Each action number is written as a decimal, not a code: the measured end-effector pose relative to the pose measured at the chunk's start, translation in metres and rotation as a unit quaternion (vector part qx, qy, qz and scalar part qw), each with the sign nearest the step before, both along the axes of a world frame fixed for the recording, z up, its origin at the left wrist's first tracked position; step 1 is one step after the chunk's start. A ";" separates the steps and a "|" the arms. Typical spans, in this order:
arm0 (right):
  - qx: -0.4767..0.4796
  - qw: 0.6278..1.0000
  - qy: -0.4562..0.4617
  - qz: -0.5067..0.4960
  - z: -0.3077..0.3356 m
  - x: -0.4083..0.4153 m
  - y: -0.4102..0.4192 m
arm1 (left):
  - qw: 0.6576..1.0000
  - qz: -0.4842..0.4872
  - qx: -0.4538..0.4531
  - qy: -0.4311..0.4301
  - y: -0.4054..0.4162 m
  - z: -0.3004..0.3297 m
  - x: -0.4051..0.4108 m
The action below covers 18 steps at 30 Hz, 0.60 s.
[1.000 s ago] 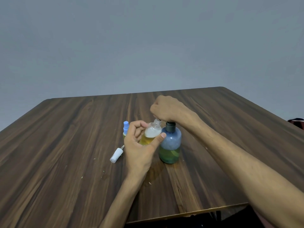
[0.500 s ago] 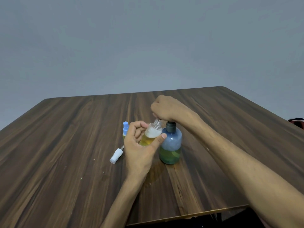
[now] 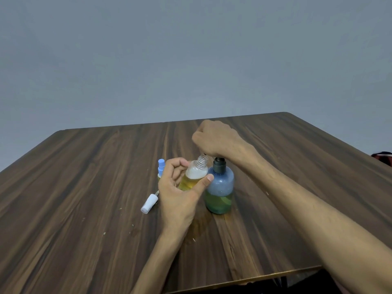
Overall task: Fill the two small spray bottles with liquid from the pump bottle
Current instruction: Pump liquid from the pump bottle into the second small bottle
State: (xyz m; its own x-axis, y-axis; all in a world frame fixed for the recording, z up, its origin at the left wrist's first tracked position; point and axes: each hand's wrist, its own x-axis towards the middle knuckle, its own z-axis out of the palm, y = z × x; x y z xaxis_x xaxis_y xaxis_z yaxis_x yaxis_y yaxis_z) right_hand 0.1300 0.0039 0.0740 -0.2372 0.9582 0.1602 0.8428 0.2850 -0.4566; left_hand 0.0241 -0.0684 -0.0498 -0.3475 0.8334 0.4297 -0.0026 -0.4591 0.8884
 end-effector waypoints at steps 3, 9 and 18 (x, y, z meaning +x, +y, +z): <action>-0.038 0.999 0.016 -0.005 -0.007 0.003 0.001 | 1.000 0.002 -0.002 -0.006 0.001 0.000 0.002; -0.044 0.999 0.005 0.011 -0.003 0.000 0.002 | 1.000 -0.005 0.002 -0.009 0.000 0.001 0.000; -0.066 0.998 0.018 0.016 -0.002 0.001 0.004 | 1.000 -0.003 0.002 -0.015 -0.001 0.002 0.003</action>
State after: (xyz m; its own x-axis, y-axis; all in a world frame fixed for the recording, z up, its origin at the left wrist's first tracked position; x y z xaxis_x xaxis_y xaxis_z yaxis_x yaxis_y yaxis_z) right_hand 0.1311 0.0082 0.0722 -0.2645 0.9634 0.0429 0.8167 0.2474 -0.5214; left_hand 0.0266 -0.0697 -0.0474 -0.3551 0.8338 0.4227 -0.0310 -0.4624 0.8861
